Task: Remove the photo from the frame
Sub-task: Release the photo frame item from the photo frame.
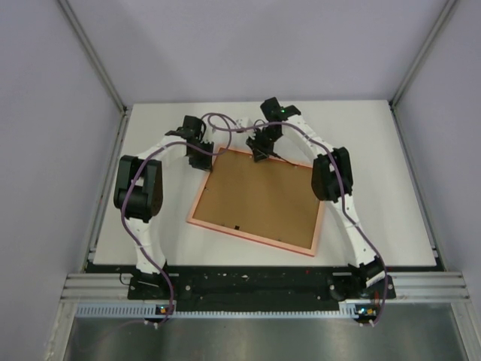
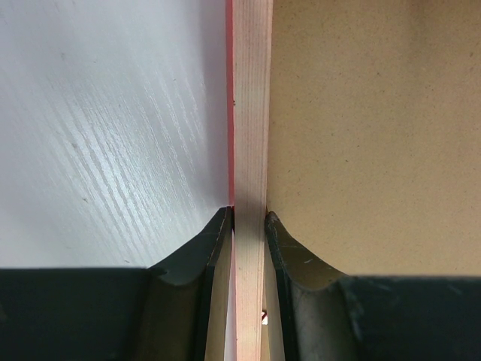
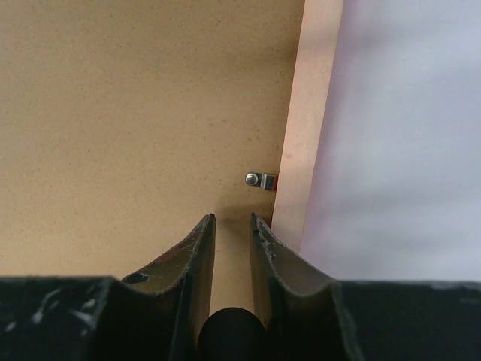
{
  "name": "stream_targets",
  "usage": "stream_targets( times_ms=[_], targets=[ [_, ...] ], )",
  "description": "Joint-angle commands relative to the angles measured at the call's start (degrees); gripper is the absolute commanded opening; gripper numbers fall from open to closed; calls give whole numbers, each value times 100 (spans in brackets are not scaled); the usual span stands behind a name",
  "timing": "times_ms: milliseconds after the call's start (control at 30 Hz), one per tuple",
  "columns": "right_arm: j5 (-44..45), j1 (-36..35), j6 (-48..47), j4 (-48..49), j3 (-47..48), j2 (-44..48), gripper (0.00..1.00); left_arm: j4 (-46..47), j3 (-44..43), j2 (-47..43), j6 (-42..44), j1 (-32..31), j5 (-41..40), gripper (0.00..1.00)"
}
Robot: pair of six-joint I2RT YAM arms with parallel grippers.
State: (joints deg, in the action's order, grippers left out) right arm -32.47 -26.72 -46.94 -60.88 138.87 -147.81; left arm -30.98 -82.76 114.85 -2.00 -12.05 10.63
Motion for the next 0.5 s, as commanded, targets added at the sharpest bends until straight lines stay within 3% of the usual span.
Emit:
stream_targets(
  times_ms=[0,467],
  targets=[
    [-92,439,-123,-275,88,-310,0,-119,102,-279,-81,265,-685,0],
    [-243,738,141,-345,175,-424,0,-110,146,-270,-213,467,-773,0]
  ],
)
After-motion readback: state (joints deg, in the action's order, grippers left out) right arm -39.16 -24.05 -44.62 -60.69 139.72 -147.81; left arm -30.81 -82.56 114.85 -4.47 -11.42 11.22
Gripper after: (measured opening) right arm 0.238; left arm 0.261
